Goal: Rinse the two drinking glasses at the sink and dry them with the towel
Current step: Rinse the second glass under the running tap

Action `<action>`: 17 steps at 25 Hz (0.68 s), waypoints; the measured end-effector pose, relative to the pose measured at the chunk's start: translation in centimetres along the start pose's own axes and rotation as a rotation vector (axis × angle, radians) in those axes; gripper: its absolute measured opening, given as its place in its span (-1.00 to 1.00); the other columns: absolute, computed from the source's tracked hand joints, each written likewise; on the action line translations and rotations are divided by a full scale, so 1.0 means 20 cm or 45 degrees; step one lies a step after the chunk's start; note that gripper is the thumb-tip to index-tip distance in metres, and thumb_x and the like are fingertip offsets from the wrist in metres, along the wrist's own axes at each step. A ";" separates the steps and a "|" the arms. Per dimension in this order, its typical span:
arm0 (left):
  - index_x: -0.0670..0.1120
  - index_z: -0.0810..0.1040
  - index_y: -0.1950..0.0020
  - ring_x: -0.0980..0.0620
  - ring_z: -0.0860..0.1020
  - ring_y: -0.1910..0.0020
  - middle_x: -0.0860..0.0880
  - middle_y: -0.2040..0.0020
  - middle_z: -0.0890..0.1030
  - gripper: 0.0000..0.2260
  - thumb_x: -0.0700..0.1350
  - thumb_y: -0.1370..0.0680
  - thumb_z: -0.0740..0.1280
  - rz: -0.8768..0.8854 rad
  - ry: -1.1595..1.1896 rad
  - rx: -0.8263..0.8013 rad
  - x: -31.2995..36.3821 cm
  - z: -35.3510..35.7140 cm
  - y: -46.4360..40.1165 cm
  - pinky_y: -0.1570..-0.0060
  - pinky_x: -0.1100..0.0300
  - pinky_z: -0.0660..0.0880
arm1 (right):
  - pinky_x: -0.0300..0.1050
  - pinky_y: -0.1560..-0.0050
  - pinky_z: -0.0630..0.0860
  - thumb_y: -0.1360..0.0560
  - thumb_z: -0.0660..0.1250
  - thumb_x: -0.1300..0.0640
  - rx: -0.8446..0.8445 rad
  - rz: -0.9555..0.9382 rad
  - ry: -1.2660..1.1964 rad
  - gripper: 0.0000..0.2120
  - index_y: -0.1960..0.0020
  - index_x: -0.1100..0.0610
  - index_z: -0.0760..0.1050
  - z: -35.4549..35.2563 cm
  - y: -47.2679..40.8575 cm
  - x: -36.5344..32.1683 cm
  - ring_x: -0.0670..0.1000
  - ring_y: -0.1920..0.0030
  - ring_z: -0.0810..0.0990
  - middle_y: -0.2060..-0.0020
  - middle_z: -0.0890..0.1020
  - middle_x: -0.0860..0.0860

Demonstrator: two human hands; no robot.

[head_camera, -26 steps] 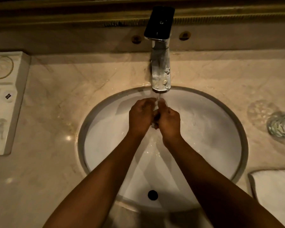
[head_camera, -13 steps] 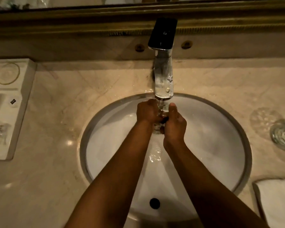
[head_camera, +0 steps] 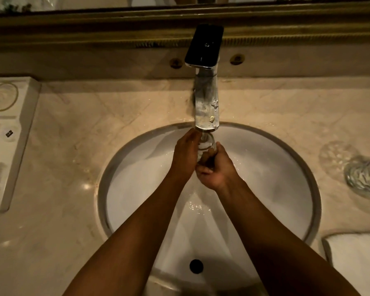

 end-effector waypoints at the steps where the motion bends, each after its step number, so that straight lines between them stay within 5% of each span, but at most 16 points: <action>1: 0.00 0.64 0.13 0.01 0.66 0.09 -0.02 0.14 0.71 -0.76 0.02 -0.58 0.21 0.015 -0.043 0.015 0.01 0.00 0.00 0.00 0.13 0.54 | -0.30 0.70 0.15 -0.62 0.19 -0.13 -0.005 0.009 -0.035 -0.69 0.01 0.09 0.54 0.00 0.00 0.01 -0.12 0.51 0.46 0.32 0.58 -0.04; 6: -0.16 0.69 0.03 -0.24 0.68 -0.07 -0.20 0.03 0.73 -0.73 -0.05 -0.55 0.25 -0.437 0.256 0.060 -0.11 0.03 -0.01 -0.21 -0.09 0.57 | -0.30 0.63 0.20 -0.63 0.21 -0.14 0.155 -0.346 -0.029 -0.64 0.07 0.15 0.53 -0.02 0.12 -0.07 -0.04 0.50 0.47 0.35 0.58 0.07; 12: -0.15 0.65 -0.19 -0.21 0.70 0.00 -0.21 -0.06 0.73 -0.71 0.00 -0.64 0.29 -0.481 0.241 -0.188 -0.10 0.02 0.03 -0.07 -0.21 0.60 | -0.15 0.48 0.55 -0.69 0.09 -0.06 0.182 -1.111 1.114 -0.62 -0.04 0.17 0.57 0.11 0.38 -0.33 -0.01 0.36 0.66 0.24 0.68 0.08; 15: -0.04 0.65 -0.20 -0.17 0.73 0.00 -0.15 -0.06 0.74 -0.66 0.17 -0.59 0.37 -0.463 0.024 -0.282 -0.15 0.01 0.04 -0.01 -0.19 0.66 | -0.13 0.38 0.59 -0.70 0.10 0.00 -0.047 -1.163 1.474 -0.74 -0.18 0.11 0.49 0.17 0.41 -0.33 -0.03 0.24 0.69 0.12 0.67 -0.04; 17: -0.07 0.64 -0.15 -0.11 0.71 0.02 -0.12 -0.03 0.72 -0.69 0.13 -0.61 0.31 -0.620 0.279 -0.247 -0.22 0.01 0.05 -0.02 -0.09 0.63 | -0.17 0.16 0.60 -0.67 0.21 0.09 -0.172 -1.148 1.782 -0.80 -0.26 0.03 0.50 0.23 0.41 -0.29 -0.12 0.11 0.67 0.00 0.68 -0.08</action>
Point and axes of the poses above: each hand's wrist, its own y-axis away from the middle knuckle, its own z-axis out of the palm, x = y × z, the point moved 10 cm from there along -y, towards the middle knuckle
